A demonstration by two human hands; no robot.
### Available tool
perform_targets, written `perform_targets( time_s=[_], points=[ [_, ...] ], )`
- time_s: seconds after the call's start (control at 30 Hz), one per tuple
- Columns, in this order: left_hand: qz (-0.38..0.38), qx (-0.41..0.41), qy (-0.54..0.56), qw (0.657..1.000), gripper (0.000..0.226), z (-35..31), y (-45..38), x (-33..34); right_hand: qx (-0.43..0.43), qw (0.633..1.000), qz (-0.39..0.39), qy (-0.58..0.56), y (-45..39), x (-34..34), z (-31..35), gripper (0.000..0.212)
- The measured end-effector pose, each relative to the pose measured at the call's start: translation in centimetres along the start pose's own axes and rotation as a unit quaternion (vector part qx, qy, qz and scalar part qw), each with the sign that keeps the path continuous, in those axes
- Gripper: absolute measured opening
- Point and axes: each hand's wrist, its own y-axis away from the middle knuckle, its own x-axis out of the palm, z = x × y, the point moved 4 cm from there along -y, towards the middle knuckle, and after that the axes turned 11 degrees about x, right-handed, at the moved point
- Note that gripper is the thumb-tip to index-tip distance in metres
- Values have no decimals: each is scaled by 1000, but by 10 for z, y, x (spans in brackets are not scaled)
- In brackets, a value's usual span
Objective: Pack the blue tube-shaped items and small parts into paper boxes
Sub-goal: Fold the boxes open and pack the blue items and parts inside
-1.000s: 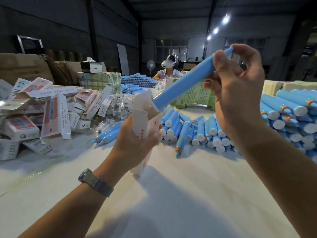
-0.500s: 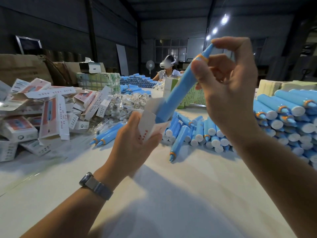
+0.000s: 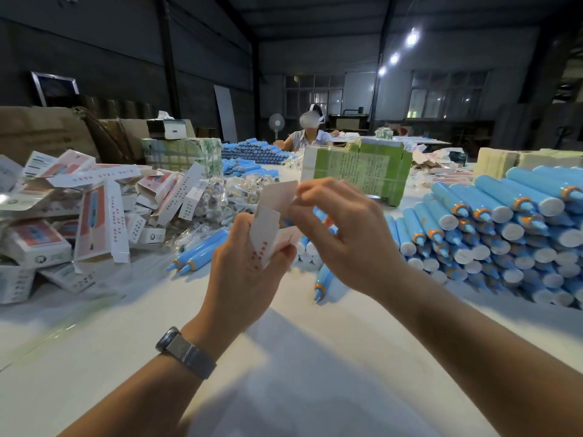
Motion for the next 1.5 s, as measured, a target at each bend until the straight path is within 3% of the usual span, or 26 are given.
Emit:
perform_targets(
  time_s=[0.07, 0.2, 0.37, 0.47, 0.57, 0.7, 0.77, 0.93, 1.13, 1.33, 1.5],
  points=[
    [-12, 12, -22, 1000, 37, 3, 0, -1, -6, 999, 27, 16, 5, 7, 1, 33],
    [-34, 38, -107, 993, 44, 2, -3, -8, 48, 997, 30, -49, 2, 7, -1, 24],
    [-121, 40, -148, 981, 27, 15, -16, -36, 152, 983, -15, -99, -24, 29, -23, 9],
    [-163, -3, -187, 969, 33, 28, -24, -55, 209, 975, 74, -24, -49, 74, -49, 16],
    [-199, -37, -182, 962, 36, 39, -23, -65, 209, 954, 192, 99, -70, 131, -70, 32],
    [-187, -33, -186, 964, 36, 43, -20, -61, 138, 872, 333, 332, -85, 198, -90, 44],
    [-184, -33, -182, 965, 34, 44, -19, -60, 130, 836, 374, 380, -89, 218, -98, 42],
    [-197, -36, -177, 964, 34, 45, -21, -61, 150, 789, 426, 417, -95, 248, -112, 46],
    [-208, -39, -139, 967, 30, 42, -21, -60, 145, 819, 395, 391, -105, 261, -115, 16],
    [-197, -29, -143, 969, 27, 42, -21, -57, 131, 860, 342, 356, -106, 256, -124, 10],
    [-187, -33, -147, 971, 29, 43, -19, -54, 240, 948, 198, 68, -108, 214, -117, 22]
  ],
)
